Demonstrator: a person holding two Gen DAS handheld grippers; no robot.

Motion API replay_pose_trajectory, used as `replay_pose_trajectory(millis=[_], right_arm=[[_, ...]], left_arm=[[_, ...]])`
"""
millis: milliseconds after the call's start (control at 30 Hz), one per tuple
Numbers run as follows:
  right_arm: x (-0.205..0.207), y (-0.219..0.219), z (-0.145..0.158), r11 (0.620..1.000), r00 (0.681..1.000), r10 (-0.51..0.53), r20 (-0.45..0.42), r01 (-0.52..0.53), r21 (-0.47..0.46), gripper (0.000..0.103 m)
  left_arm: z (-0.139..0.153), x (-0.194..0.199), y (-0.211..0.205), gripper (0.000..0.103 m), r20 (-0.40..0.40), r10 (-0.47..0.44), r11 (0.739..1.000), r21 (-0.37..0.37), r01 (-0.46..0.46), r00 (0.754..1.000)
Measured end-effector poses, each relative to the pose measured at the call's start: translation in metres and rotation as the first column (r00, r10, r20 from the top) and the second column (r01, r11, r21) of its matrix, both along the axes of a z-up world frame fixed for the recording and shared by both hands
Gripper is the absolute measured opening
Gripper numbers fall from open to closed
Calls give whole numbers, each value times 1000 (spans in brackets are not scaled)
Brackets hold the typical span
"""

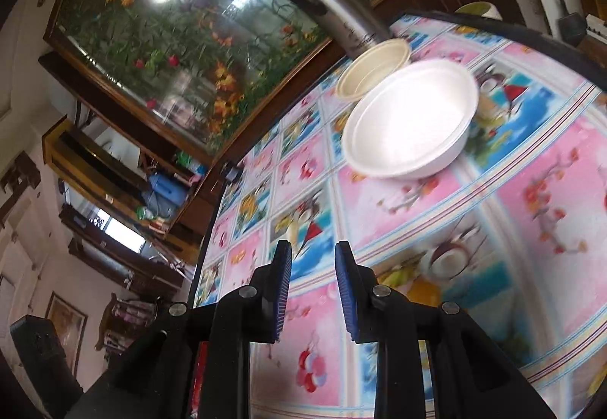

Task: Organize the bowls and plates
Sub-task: 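Move the right gripper to the white foam bowl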

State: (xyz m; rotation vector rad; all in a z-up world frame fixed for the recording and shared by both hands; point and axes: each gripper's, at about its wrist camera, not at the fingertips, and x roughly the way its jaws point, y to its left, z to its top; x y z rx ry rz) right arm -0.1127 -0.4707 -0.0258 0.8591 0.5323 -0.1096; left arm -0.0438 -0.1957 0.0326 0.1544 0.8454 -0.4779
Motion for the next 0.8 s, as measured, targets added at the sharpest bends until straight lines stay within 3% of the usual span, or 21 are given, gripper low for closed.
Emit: replay_pose_trajectory(millis=[433,800], right_arm=[[-3,-74,18,993,994,-110,19,111,-30,28],[16,-137,12,980,981,-193,-10,192,-45,37]], left_arm=[[-2,32,-61,50,-31,-46,998,30,46,998],[-25,77,-113,50,-143,-55,997,37,60,988]])
